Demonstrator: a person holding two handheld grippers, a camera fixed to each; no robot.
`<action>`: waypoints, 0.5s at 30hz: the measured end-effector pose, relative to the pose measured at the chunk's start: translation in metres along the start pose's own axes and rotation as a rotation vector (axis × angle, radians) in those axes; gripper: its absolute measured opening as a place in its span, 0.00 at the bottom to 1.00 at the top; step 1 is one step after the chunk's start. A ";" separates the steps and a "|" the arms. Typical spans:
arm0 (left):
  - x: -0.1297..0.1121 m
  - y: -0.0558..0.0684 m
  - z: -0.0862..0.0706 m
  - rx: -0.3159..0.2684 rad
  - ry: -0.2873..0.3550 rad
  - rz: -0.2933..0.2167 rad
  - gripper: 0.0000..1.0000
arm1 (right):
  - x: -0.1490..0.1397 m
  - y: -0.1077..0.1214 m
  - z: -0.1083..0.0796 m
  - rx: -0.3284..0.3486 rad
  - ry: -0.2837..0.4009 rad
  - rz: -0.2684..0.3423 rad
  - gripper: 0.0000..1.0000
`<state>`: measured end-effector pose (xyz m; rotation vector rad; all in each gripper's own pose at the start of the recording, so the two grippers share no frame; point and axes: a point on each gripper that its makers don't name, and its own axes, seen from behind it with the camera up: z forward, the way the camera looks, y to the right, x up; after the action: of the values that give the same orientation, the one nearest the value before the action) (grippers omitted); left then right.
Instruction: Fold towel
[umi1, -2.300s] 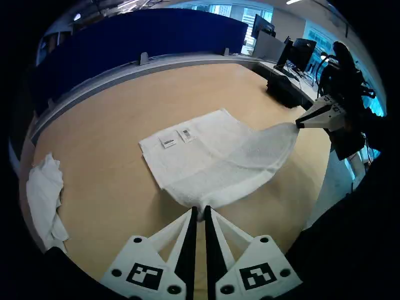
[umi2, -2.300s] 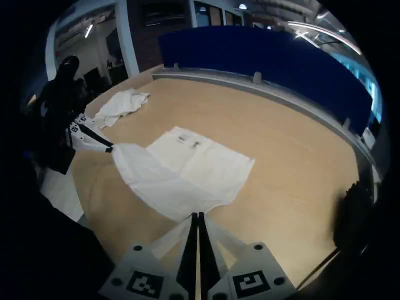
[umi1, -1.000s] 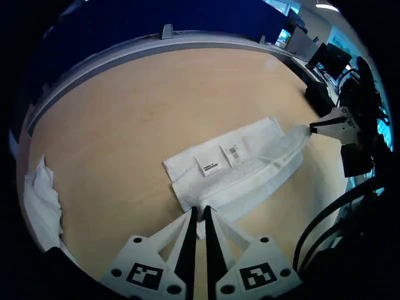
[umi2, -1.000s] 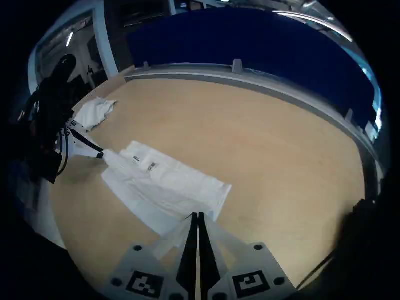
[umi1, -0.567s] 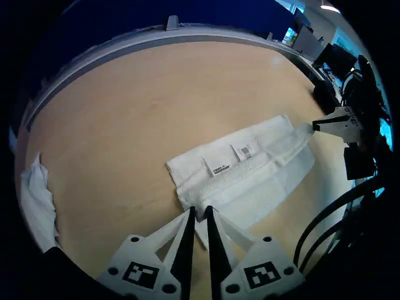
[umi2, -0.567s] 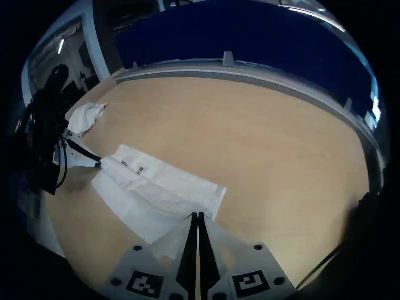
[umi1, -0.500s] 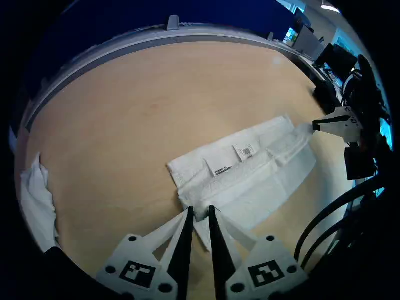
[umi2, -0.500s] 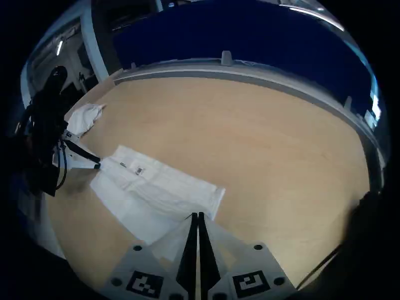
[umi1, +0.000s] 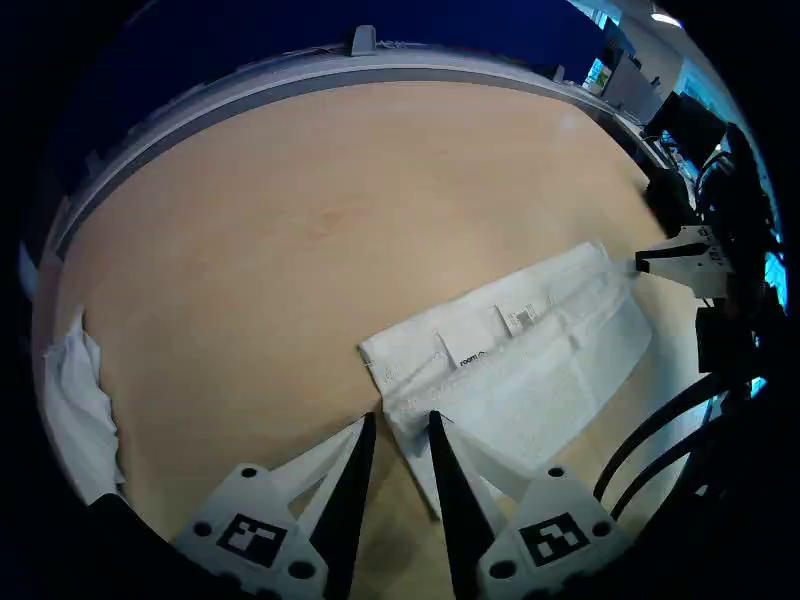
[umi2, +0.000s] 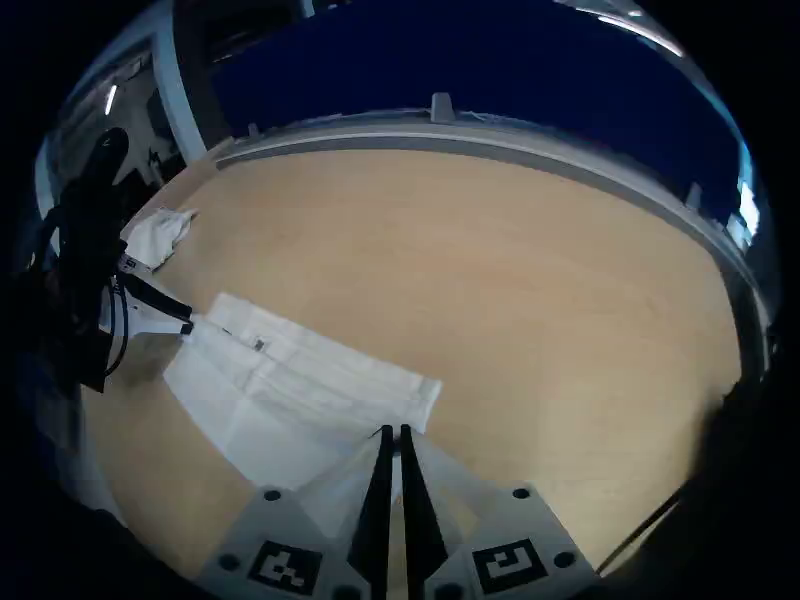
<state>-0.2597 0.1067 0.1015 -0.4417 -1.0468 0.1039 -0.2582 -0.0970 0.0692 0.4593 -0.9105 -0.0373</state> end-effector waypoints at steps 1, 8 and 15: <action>0.001 -0.001 0.001 0.001 -0.001 0.000 0.39 | 0.000 0.001 0.001 -0.003 0.000 0.003 0.07; 0.008 -0.005 0.003 0.013 0.007 -0.010 0.42 | 0.002 0.005 0.006 -0.028 0.008 0.009 0.28; 0.019 -0.014 0.002 0.035 0.039 -0.033 0.50 | 0.007 0.012 0.009 -0.067 0.032 -0.012 0.68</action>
<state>-0.2537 0.0998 0.1231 -0.3934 -1.0118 0.0836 -0.2628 -0.0914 0.0840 0.4019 -0.8721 -0.0710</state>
